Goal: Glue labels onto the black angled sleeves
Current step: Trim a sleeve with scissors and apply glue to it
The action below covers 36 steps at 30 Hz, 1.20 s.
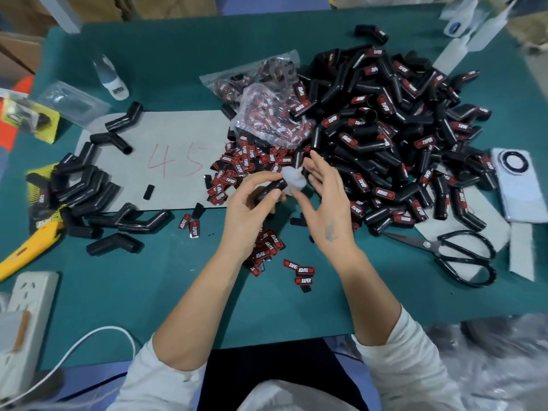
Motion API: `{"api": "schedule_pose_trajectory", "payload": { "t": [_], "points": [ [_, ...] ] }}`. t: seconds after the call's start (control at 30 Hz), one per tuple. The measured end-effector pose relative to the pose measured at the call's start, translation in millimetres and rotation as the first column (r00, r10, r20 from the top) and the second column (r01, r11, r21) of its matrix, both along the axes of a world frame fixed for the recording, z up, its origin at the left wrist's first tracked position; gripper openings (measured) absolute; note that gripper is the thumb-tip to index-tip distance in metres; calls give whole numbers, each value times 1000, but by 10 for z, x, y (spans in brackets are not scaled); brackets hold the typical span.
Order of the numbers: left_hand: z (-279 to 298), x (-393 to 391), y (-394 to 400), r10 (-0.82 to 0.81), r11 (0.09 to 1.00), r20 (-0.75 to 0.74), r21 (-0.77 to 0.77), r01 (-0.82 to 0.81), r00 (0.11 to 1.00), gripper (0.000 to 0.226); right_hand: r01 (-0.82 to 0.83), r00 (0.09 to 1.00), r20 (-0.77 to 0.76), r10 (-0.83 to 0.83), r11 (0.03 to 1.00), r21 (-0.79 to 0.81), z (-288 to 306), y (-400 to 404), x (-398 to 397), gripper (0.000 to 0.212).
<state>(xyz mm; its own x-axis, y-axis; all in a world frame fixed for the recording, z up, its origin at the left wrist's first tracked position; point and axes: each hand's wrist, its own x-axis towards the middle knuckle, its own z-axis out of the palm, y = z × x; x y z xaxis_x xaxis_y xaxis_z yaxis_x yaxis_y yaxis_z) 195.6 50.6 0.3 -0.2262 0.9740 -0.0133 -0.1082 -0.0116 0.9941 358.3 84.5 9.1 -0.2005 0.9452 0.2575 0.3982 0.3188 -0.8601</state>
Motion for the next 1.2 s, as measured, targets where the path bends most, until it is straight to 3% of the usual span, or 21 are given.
{"api": "schedule_pose_trajectory", "payload": {
  "t": [0.07,0.13,0.23,0.3,0.4,0.53,0.7,0.8,0.97,1.1,1.2],
  "points": [
    [-8,10,-2,-6,1000,8,19,6,1000,20,56,997,54,-62,994,98,58,-110,283,53],
    [-16,25,-6,-23,999,14,24,23,1000,18,97,964,219,-151,965,242,69,-252,717,37],
    [-16,73,-26,-69,997,-6,35,69,998,15,229,829,449,-333,935,271,49,-501,1478,30],
    [5,153,-54,-145,989,-23,33,145,989,16,360,694,588,-415,908,215,27,-671,1932,36],
    [33,337,-112,-301,953,-55,3,302,952,23,398,516,774,-367,903,163,-20,-858,2376,59],
    [83,587,-119,-499,866,-42,-17,499,866,35,288,424,882,-204,954,83,-4,-835,2565,93],
    [75,566,-84,-586,810,22,-21,586,810,38,194,322,942,-98,980,36,168,-733,2591,104],
    [121,431,-6,-552,833,66,-5,553,831,37,194,310,950,-36,981,-26,278,-742,2606,107],
    [244,144,74,-461,887,158,111,448,873,37,263,308,947,-91,965,7,205,-868,2760,109],
    [278,-38,72,-369,927,150,131,351,917,35,438,518,827,-218,898,-37,137,-780,2768,87],
    [299,-164,36,-289,954,151,125,271,945,34,416,652,735,-186,898,-142,224,-638,2464,72]
  ]
}}
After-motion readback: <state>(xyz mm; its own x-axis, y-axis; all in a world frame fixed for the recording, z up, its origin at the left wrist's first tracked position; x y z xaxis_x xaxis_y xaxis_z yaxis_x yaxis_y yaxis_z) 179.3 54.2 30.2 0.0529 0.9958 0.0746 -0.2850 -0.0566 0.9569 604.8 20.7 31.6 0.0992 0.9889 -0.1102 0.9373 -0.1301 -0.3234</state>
